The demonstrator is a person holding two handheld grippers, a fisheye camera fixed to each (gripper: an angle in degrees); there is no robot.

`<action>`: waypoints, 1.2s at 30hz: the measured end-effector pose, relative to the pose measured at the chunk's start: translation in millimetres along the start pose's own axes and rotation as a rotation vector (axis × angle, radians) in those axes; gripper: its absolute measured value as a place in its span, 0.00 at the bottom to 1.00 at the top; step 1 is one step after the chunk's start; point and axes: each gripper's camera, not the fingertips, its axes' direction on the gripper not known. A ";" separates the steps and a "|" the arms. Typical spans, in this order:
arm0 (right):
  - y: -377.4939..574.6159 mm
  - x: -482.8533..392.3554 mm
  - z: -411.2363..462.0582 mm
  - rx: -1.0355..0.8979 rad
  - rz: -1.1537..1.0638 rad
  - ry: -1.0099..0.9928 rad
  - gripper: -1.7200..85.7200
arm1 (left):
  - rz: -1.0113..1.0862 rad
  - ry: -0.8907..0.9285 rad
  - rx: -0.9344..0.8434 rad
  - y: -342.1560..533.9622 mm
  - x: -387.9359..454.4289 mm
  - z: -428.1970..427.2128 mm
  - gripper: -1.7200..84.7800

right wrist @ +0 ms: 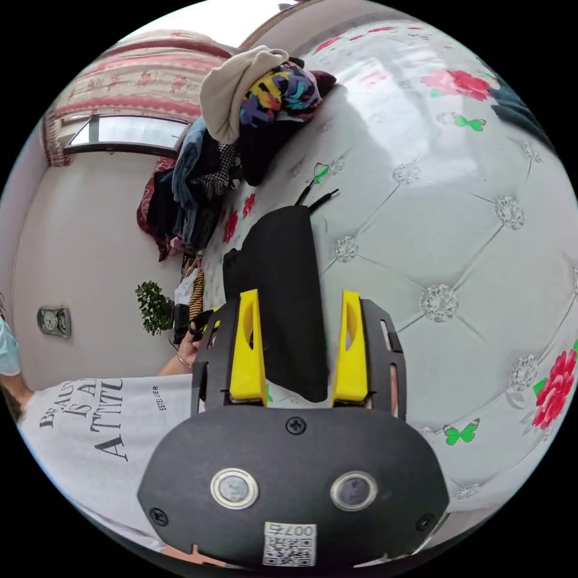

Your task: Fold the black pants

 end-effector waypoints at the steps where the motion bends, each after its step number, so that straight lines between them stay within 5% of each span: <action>1: -2.7 2.4 6.4 -0.019 0.010 -0.002 0.16 | -0.003 0.016 -0.003 -2.8 -1.9 0.6 0.15; 7: -32.5 3.0 15.4 -0.100 0.006 -0.054 0.09 | 0.023 0.051 -0.044 -17.3 -1.3 3.3 0.06; 16: -102.3 -110.6 -34.2 -0.073 -0.328 0.038 0.02 | 0.215 0.120 0.056 -39.6 73.0 -36.4 0.05; 26: -272.2 -338.4 -90.8 0.245 -0.630 -0.212 0.02 | 0.480 0.165 0.332 -215.0 208.9 -236.6 0.06; 31: -344.6 -405.6 -48.4 0.361 -0.569 -0.031 0.03 | 0.355 -0.235 0.495 -288.3 237.7 -303.6 0.11; 36: -271.8 -336.0 46.6 0.135 -0.584 0.218 0.04 | 0.298 -0.465 0.393 -232.8 174.9 -245.4 0.13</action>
